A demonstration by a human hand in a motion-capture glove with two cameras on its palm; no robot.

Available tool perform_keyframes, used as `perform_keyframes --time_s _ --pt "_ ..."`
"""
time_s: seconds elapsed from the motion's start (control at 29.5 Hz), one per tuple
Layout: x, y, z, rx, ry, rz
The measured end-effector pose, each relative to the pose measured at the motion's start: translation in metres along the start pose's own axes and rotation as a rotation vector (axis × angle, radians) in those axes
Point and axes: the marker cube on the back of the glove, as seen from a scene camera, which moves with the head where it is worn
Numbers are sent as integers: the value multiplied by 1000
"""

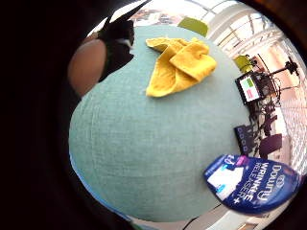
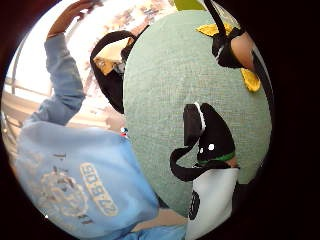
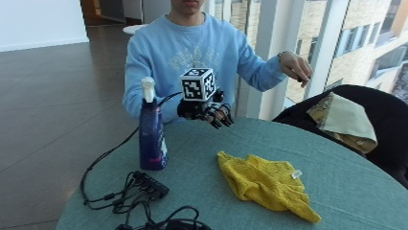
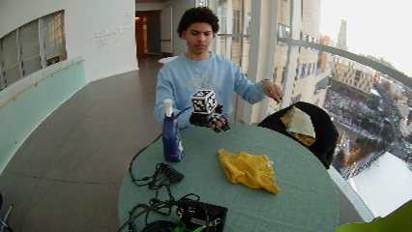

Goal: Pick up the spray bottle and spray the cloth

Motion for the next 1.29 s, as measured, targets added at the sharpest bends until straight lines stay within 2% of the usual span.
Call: perform_keyframes --time_s 1.02,1.29 --pt "10 -18 -8 7 16 11" --pt "12 6 -12 11 15 31"
